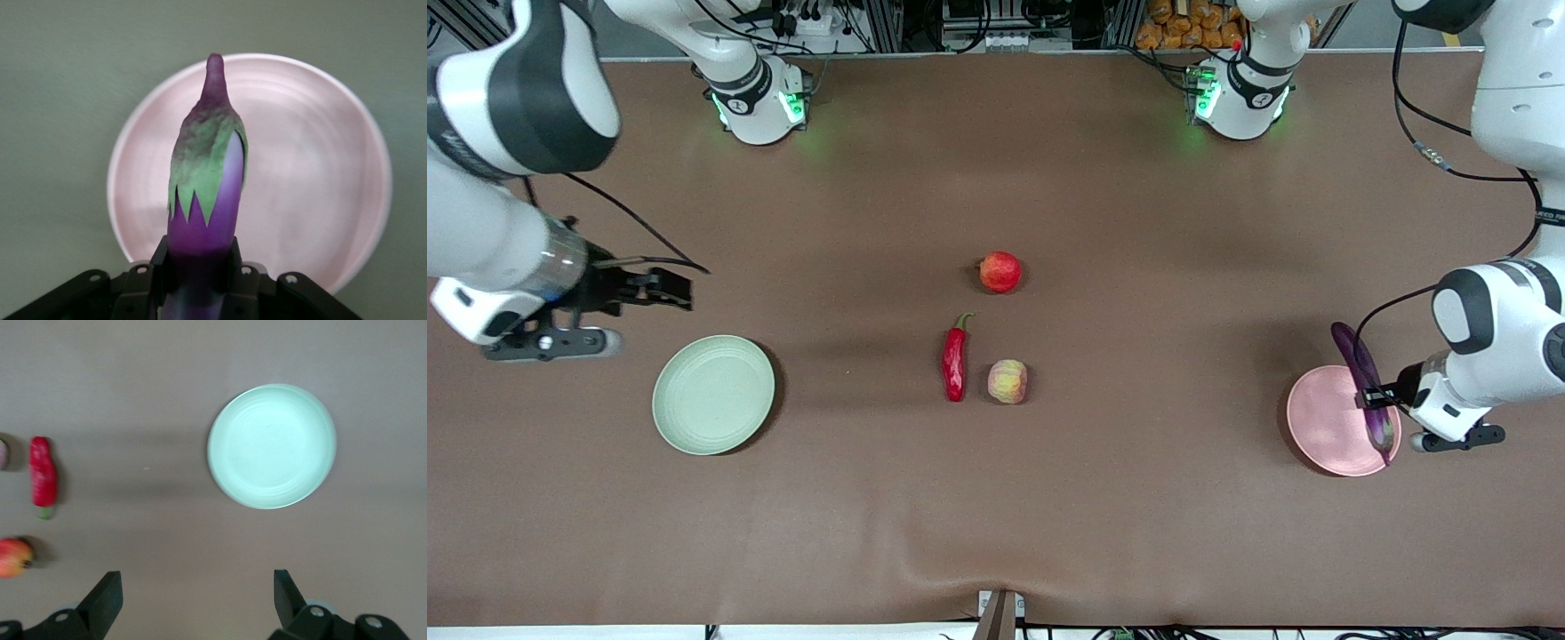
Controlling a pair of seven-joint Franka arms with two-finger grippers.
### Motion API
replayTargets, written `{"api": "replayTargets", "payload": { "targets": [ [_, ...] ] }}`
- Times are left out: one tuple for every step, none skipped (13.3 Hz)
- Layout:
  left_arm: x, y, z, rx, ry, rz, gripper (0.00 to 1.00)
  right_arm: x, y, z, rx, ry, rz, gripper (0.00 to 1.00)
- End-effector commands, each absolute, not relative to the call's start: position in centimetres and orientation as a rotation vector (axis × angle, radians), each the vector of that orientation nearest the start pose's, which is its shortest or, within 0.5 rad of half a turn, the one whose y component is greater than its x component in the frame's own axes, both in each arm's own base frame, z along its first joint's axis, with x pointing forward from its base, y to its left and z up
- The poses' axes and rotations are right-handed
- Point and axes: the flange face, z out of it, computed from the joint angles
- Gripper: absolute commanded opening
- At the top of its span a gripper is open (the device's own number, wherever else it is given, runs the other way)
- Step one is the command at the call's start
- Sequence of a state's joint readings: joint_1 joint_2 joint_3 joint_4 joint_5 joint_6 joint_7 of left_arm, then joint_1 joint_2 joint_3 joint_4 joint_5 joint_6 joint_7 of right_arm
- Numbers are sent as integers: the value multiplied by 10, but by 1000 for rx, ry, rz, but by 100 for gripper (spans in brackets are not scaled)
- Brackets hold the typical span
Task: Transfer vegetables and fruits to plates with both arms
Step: 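Carry the eggplant onto the pink plate while the right gripper reaches out, then grasp the peach with the right gripper while the left gripper releases eggplant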
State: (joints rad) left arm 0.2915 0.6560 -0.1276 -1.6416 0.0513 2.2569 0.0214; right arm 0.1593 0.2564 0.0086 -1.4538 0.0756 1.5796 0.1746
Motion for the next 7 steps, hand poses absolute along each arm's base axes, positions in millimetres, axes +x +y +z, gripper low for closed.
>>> {"api": "replayTargets", "payload": {
  "targets": [
    [686,121,231,-3195,-206,12,21,616,166,492,-2961,323,378,100],
    [687,123,230,-3193,-194,2,59,615,185,477,-2929,401,436,100],
    [686,125,229,-3193,-199,4,100,614,208,462,-2905,470,473,100],
    [686,126,228,-3194,-203,4,100,614,227,450,-2898,542,469,100],
    [686,126,230,-3194,-203,2,100,614,255,434,-2897,602,447,100],
    [686,126,231,-3193,-200,-1,100,617,276,420,-2885,644,397,100],
    [687,125,233,-3192,-207,-5,100,622,292,405,-2868,681,340,100]
  ]
}}
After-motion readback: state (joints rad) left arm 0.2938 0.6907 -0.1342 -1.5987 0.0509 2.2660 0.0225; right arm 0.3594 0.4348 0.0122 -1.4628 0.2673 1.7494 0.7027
